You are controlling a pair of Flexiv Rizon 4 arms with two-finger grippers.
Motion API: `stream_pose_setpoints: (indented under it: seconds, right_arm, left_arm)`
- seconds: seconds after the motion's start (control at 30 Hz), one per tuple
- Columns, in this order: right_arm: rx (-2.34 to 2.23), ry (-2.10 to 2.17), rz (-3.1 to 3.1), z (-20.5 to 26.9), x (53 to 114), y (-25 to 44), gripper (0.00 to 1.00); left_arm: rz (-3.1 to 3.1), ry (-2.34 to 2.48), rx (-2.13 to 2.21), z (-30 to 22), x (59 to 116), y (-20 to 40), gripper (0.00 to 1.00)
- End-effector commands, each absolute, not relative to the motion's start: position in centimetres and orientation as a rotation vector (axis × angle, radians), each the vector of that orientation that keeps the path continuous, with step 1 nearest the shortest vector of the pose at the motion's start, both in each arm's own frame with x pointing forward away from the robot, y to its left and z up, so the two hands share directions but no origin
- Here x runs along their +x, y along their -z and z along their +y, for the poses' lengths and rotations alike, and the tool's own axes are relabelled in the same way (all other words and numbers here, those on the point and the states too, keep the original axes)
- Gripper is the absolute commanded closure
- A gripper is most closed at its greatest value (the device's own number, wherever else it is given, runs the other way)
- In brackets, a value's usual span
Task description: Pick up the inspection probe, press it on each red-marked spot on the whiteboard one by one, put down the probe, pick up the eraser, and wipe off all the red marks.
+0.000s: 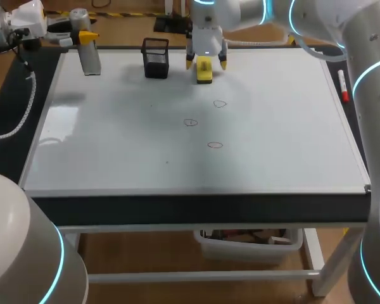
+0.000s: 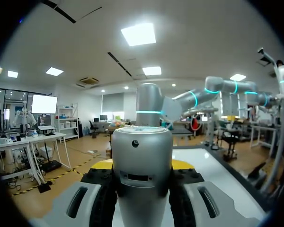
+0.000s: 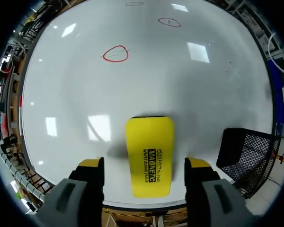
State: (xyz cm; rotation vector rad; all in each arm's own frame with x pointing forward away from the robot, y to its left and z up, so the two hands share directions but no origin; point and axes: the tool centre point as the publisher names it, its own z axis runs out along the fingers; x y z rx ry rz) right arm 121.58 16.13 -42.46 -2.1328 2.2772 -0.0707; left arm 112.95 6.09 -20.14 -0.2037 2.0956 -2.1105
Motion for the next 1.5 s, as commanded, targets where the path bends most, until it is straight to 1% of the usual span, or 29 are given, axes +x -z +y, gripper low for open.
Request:
stream_pose_setpoints:
  seconds: [0.03,0.37,0.77,1.1,1.5]
  right_arm:
    - [-2.264,-0.28,2.433,16.3,124.3,43.7,1.0]
    - [-2.222,-0.306,2.491,15.5,124.4,41.9,1.0]
    - [-2.03,-0.423,2.583,12.3,123.6,39.0,1.0]
    - [-1.892,-0.349,2.663,7.7,120.6,37.5,1.0]
    - [-1.758,-0.164,2.761,1.6,116.4,36.0,1.0]
  left_arm:
    - [2.094,2.103,-0.207,6.0,112.8,19.9,1.0]
    - [2.094,2.103,-0.207,6.0,112.8,19.9,1.0]
    - [2.094,2.103,-0.207,6.0,112.8,19.9,1.0]
    - [2.094,2.103,-0.207,6.0,112.8,19.9,1.0]
    - [2.094,2.103,-0.207,6.0,112.8,19.9,1.0]
